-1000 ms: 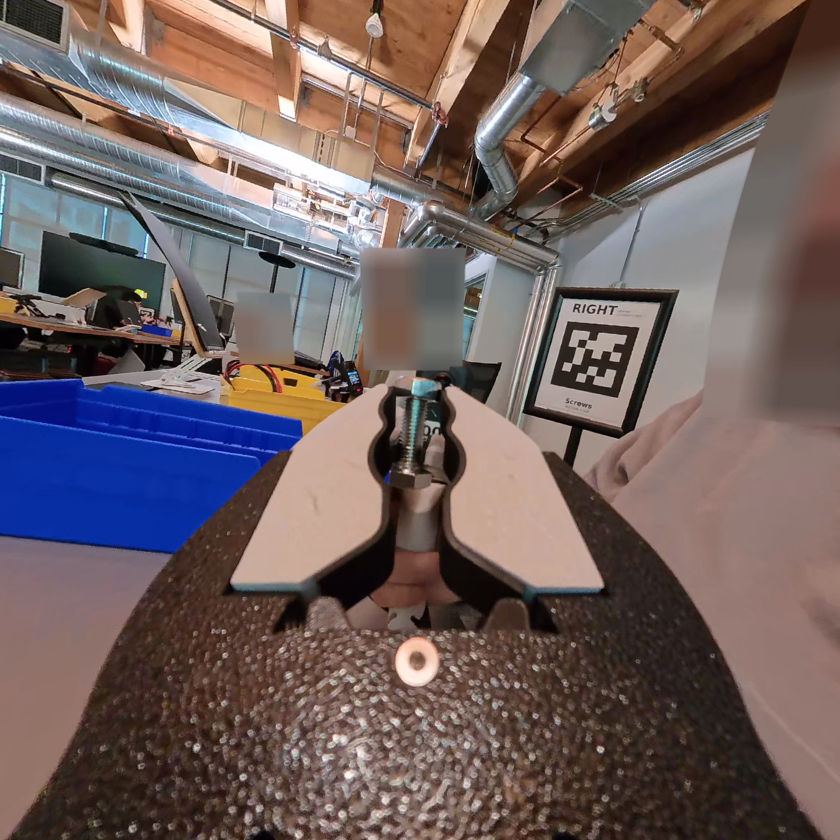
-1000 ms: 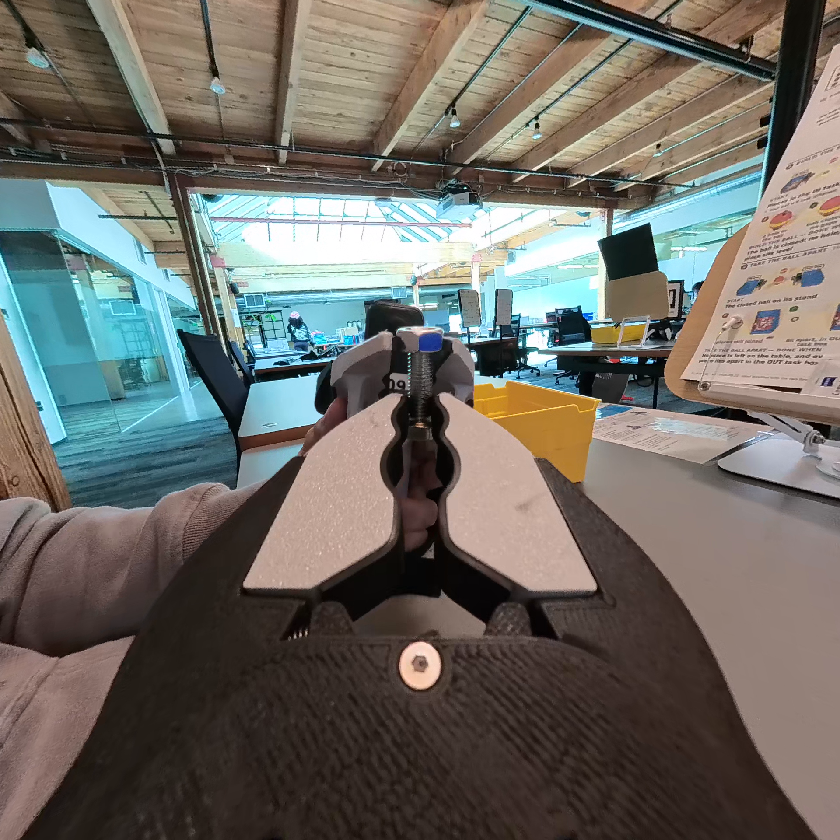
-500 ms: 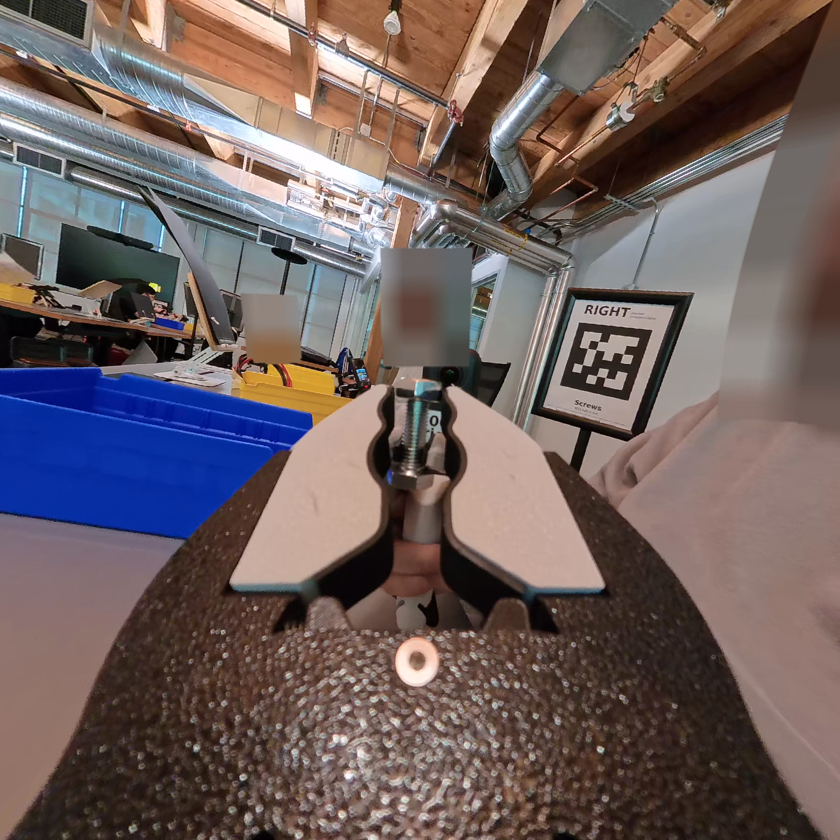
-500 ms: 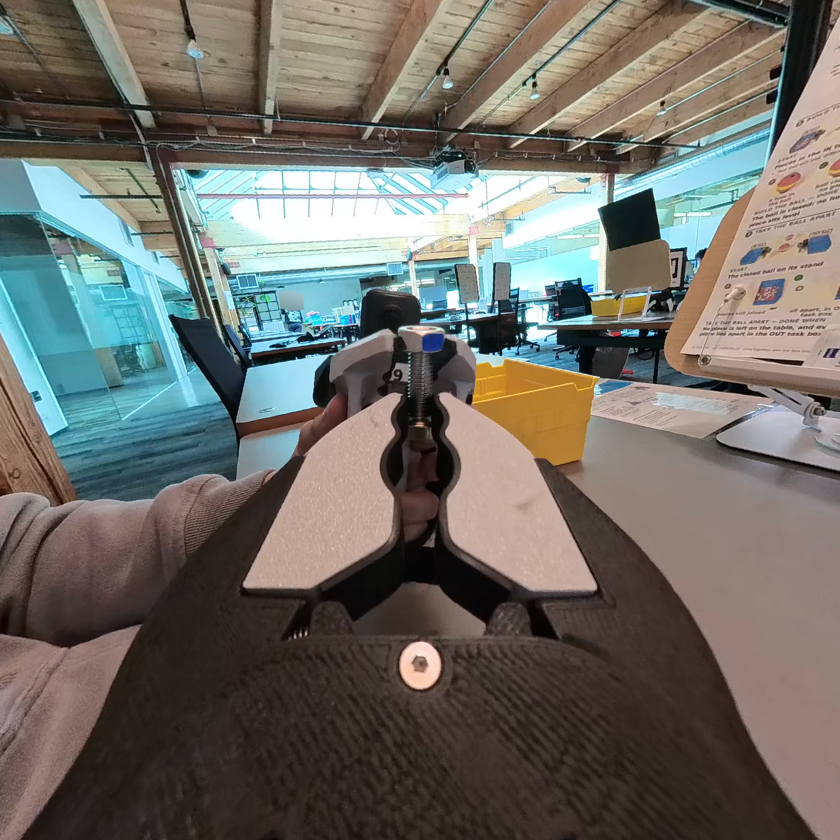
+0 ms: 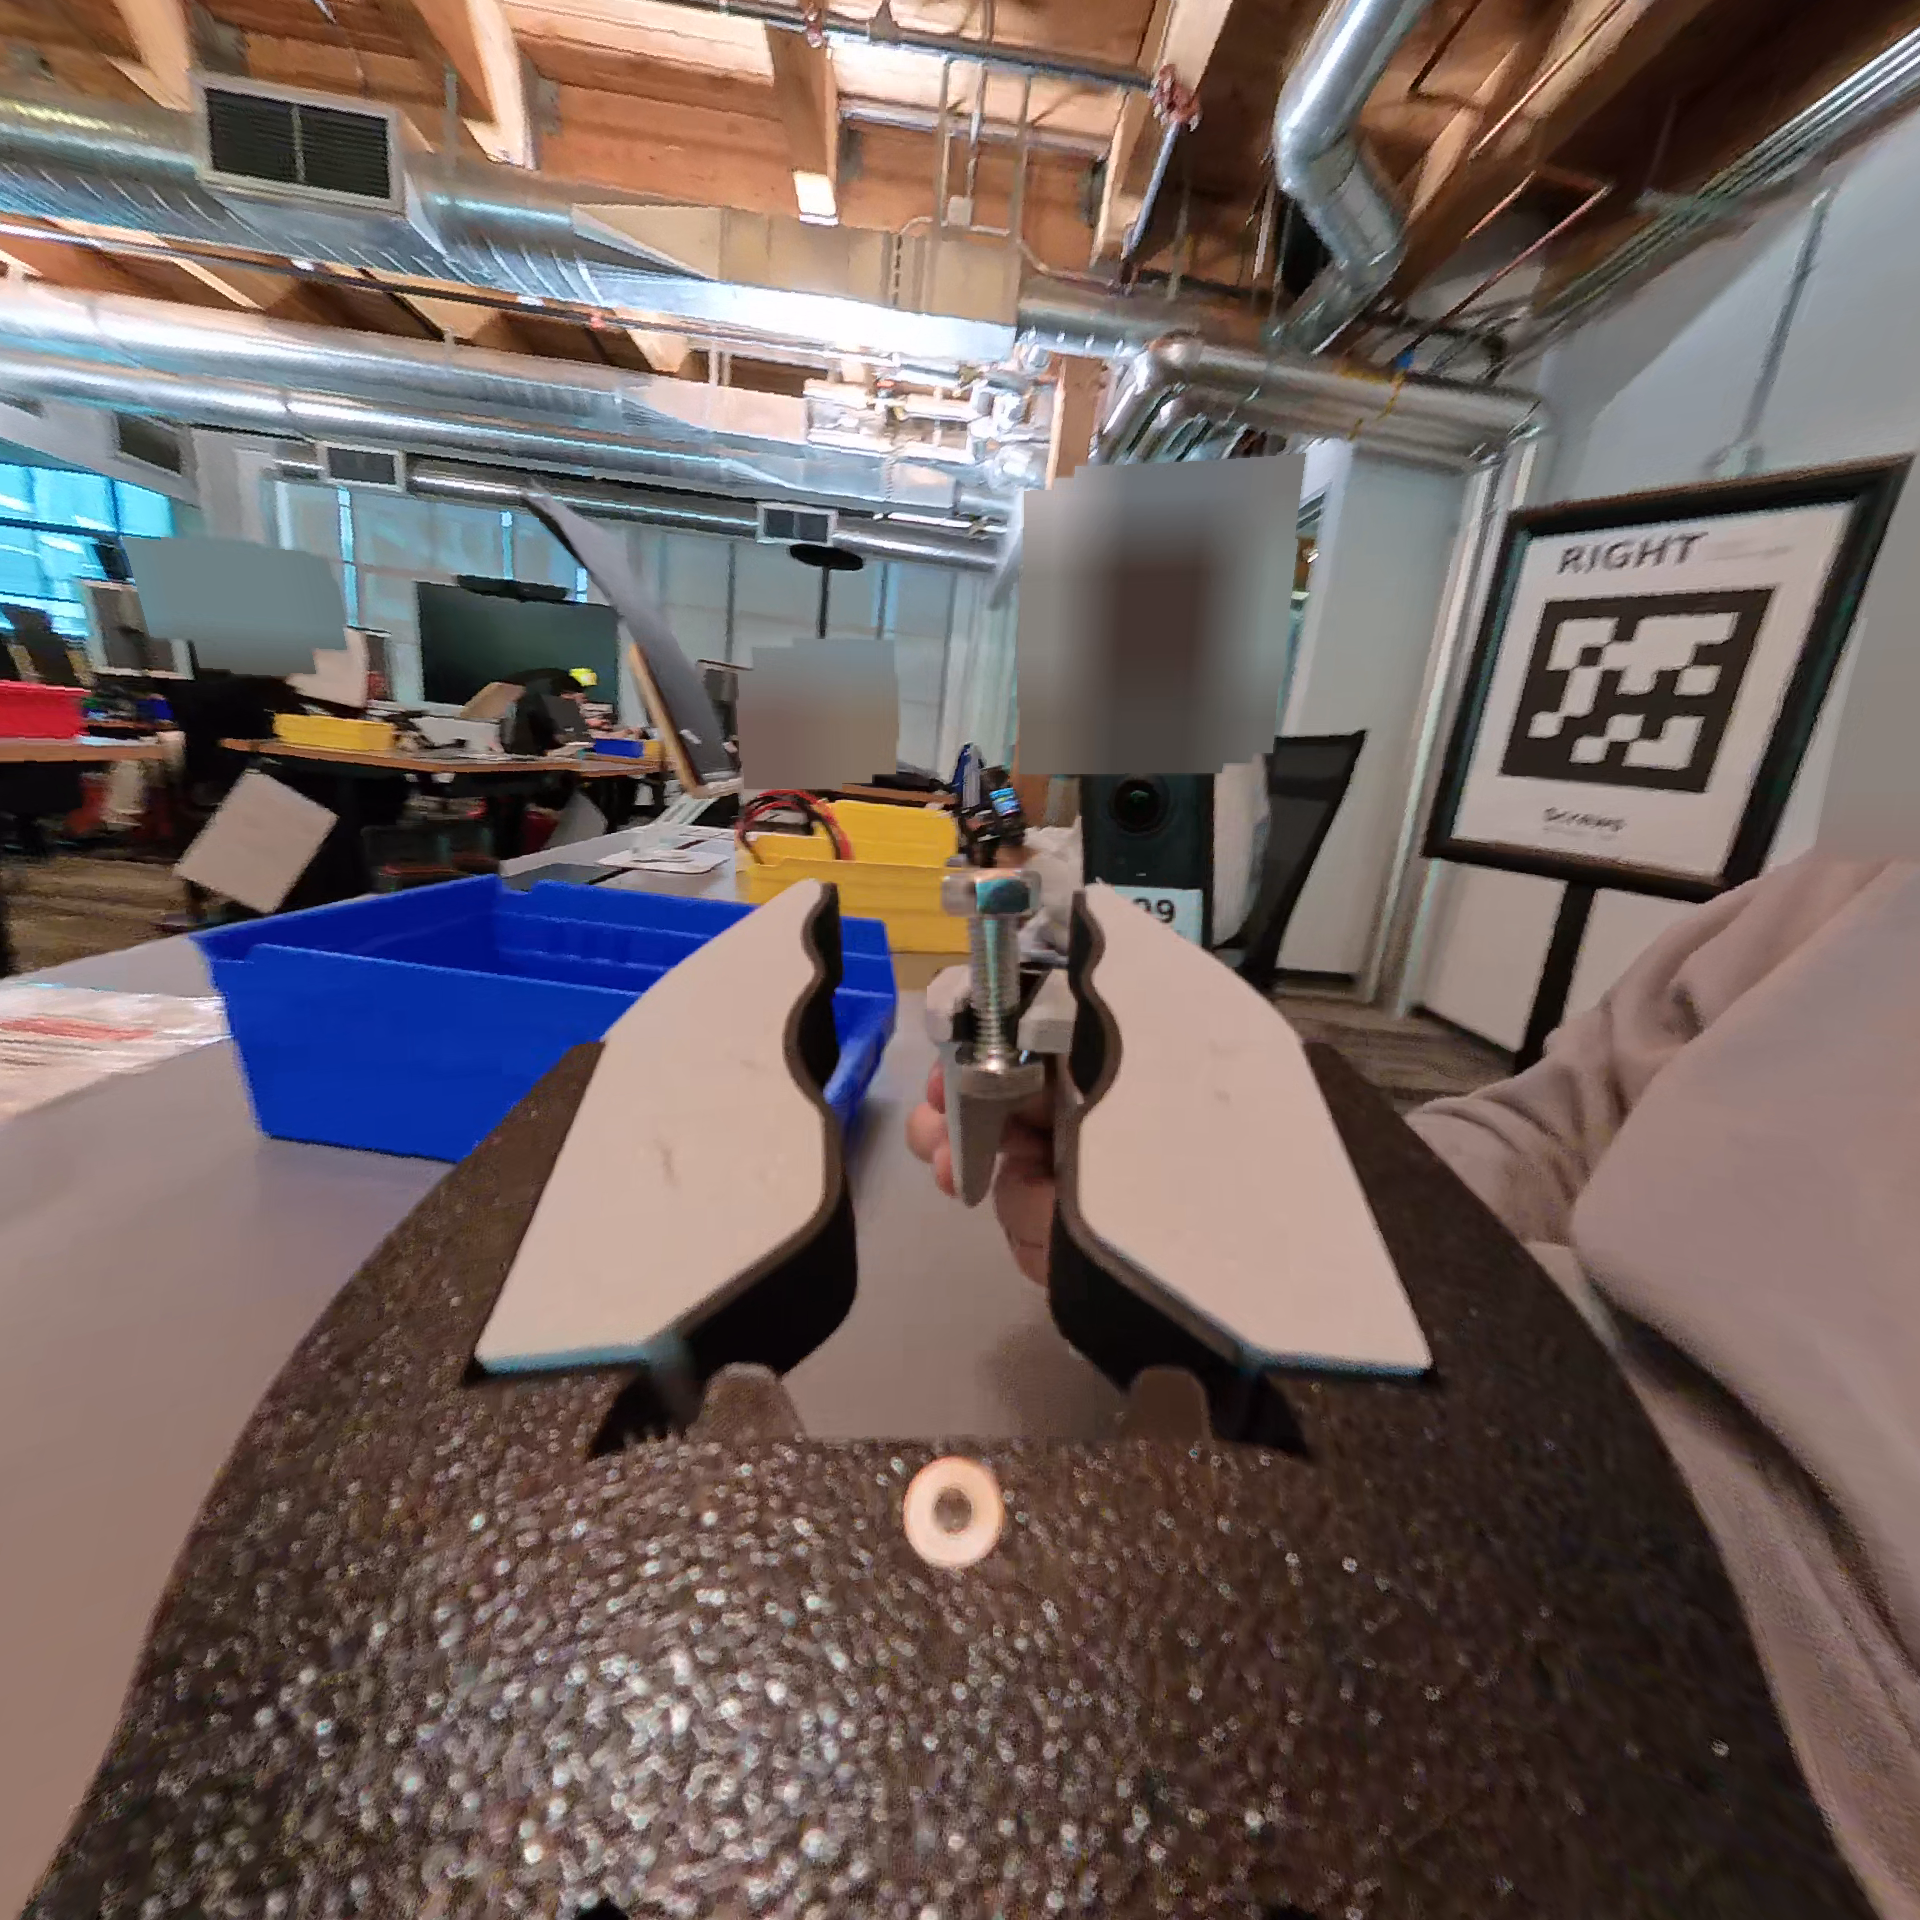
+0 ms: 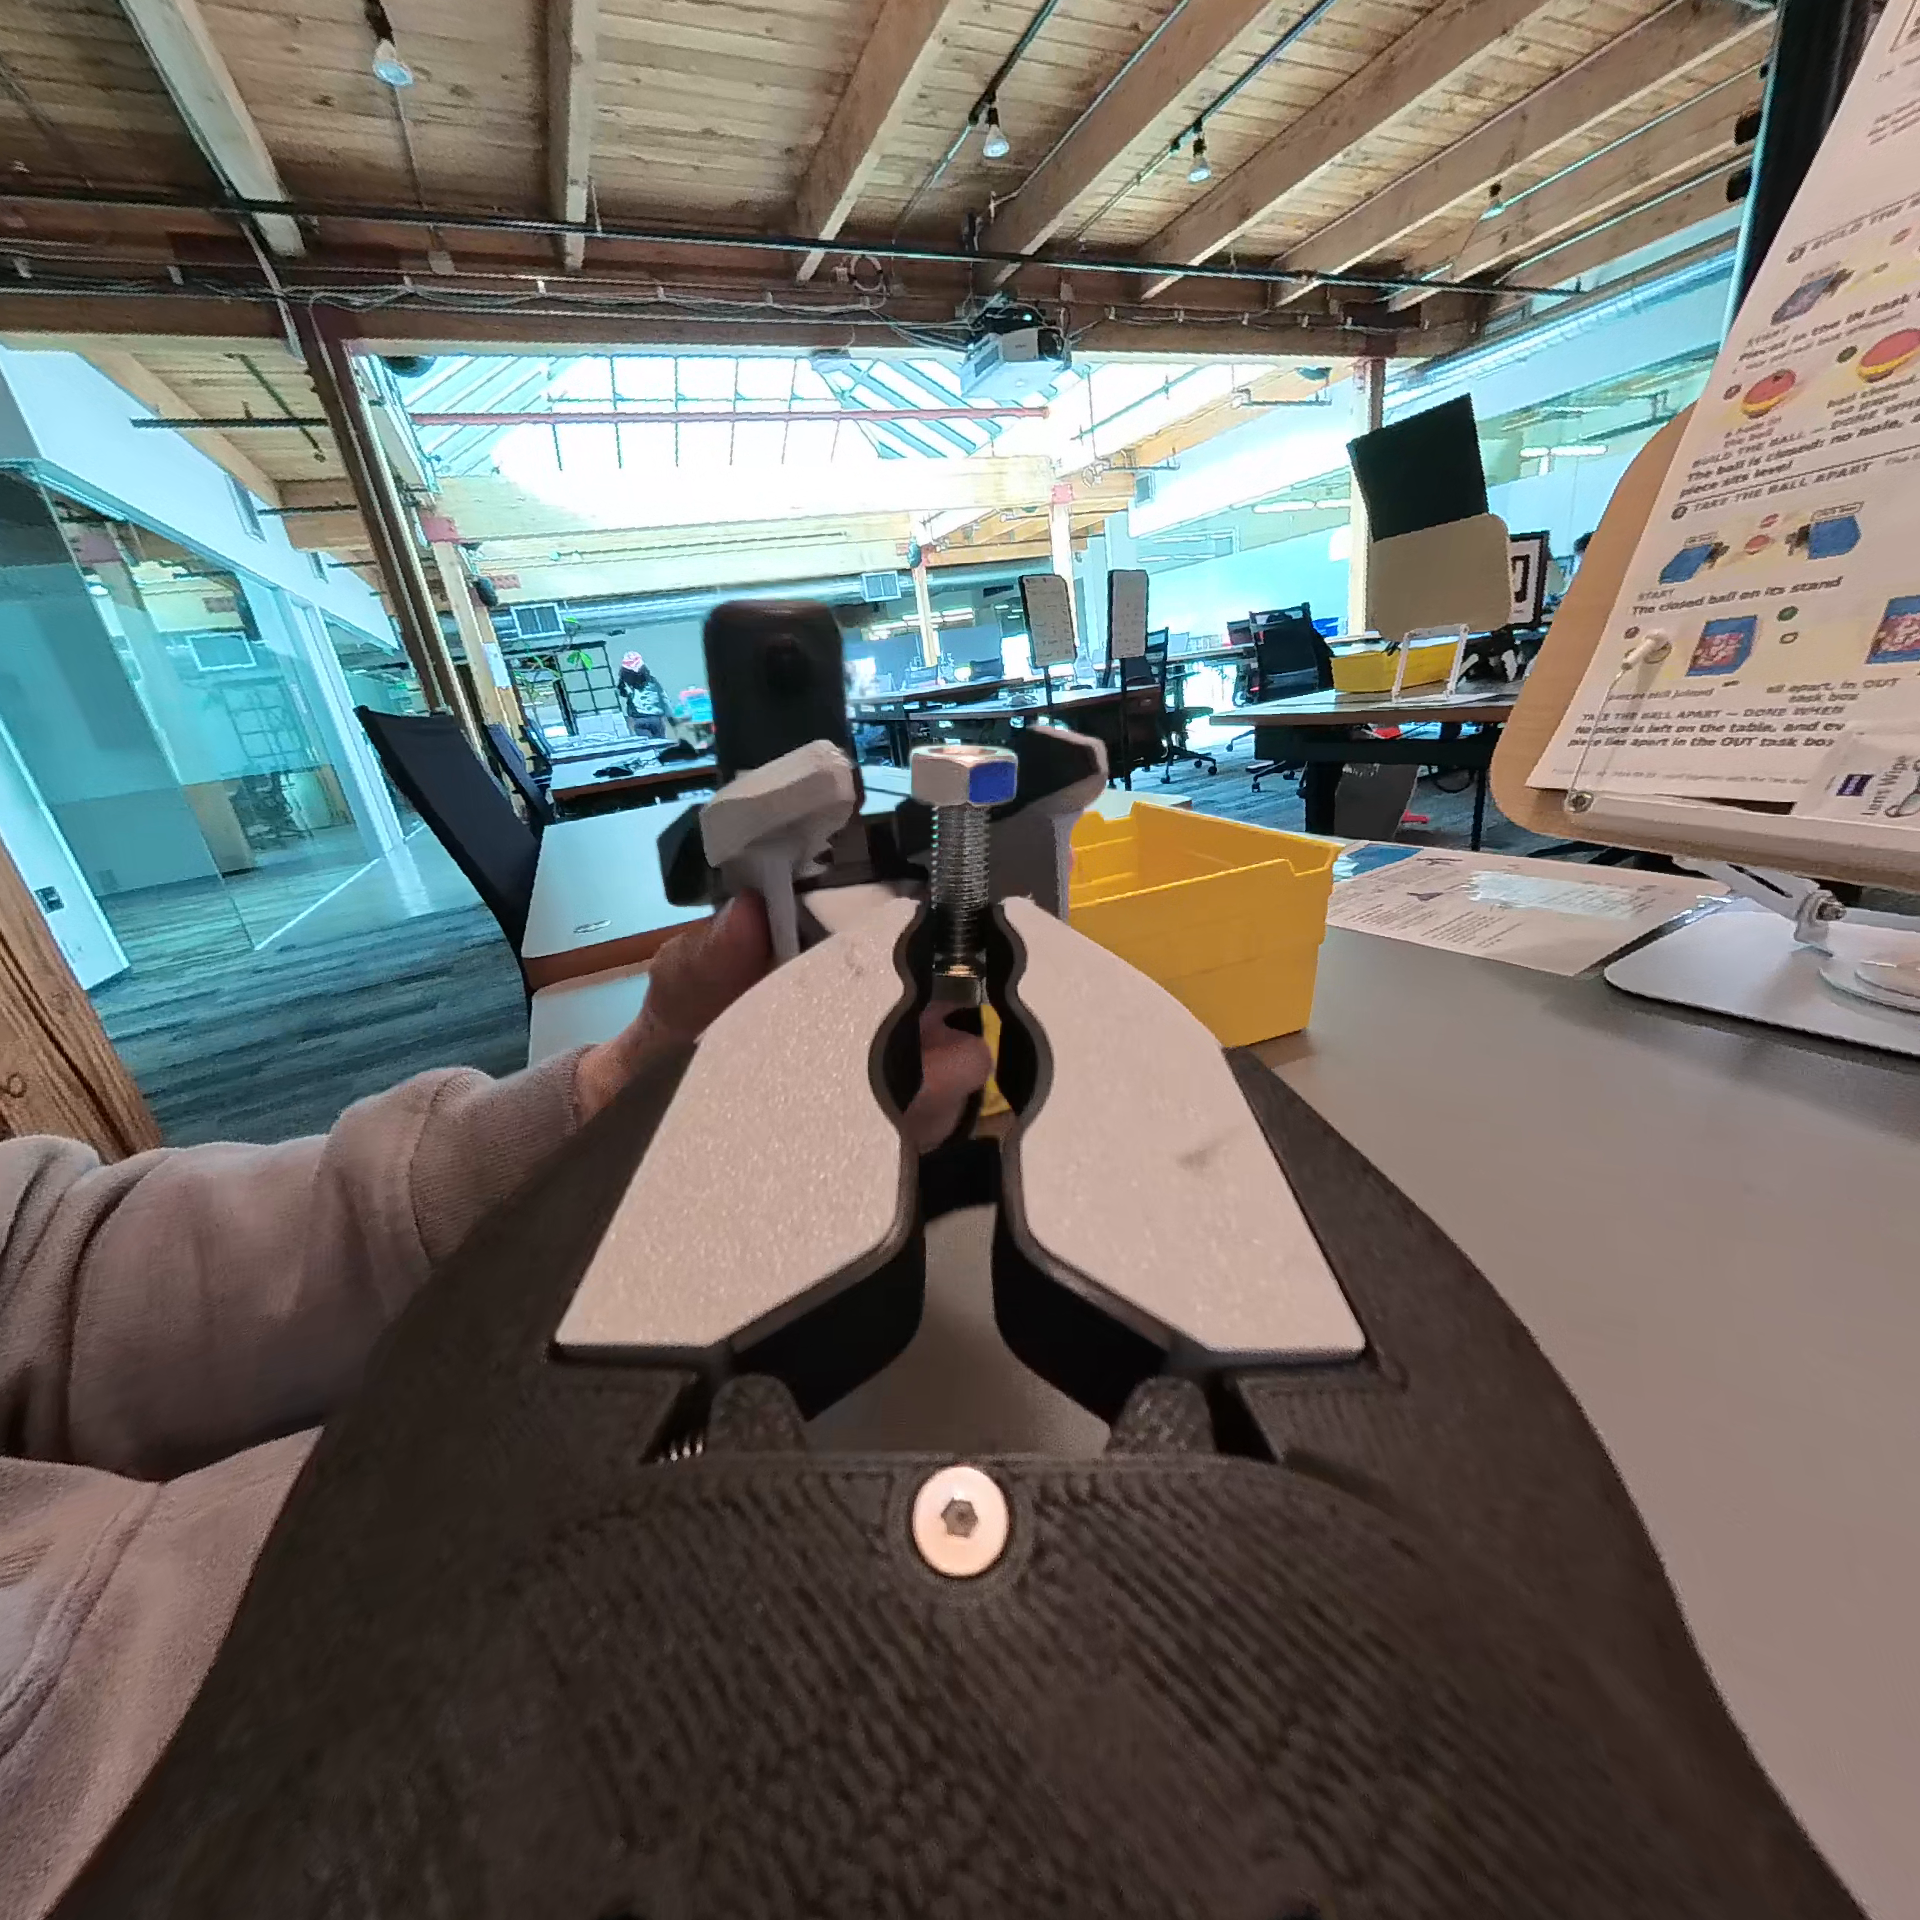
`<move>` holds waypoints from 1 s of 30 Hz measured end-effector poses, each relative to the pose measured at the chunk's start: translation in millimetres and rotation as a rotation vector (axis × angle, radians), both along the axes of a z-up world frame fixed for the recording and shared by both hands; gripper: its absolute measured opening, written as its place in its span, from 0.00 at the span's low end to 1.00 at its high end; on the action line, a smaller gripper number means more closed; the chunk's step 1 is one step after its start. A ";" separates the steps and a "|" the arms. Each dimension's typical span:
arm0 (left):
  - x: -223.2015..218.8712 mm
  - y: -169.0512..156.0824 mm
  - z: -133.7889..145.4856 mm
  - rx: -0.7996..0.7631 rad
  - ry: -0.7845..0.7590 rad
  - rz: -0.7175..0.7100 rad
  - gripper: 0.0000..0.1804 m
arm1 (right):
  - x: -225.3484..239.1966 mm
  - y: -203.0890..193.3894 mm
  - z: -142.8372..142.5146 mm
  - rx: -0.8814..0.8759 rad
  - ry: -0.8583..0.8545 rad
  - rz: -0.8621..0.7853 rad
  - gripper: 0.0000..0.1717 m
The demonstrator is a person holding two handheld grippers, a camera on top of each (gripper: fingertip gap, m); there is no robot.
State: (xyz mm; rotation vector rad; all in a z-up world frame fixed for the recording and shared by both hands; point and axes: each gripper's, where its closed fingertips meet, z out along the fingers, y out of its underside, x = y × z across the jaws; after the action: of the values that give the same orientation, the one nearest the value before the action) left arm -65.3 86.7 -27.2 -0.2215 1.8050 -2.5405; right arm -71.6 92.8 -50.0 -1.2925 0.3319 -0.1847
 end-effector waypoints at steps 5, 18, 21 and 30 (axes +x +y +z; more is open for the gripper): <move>12.6 9.7 4.1 0.152 -0.036 0.186 0.36 | 6.8 -5.4 -1.9 -0.041 0.001 -0.040 0.05; 14.6 5.5 -1.0 0.284 -0.028 0.264 0.35 | 5.1 3.2 -10.7 -0.079 0.002 -0.037 0.05; 15.6 1.6 -4.6 0.299 -0.023 0.270 0.35 | 3.5 5.1 -11.2 -0.082 -0.001 -0.033 0.05; 19.5 5.3 -6.6 0.287 0.002 0.274 0.33 | 5.1 2.1 -9.2 -0.065 0.008 -0.035 0.05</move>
State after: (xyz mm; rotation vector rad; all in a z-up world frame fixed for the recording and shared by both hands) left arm -45.7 92.0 -33.8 -0.4289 1.9557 -2.0752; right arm -66.4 94.9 -59.1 -1.3521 0.3575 -0.2213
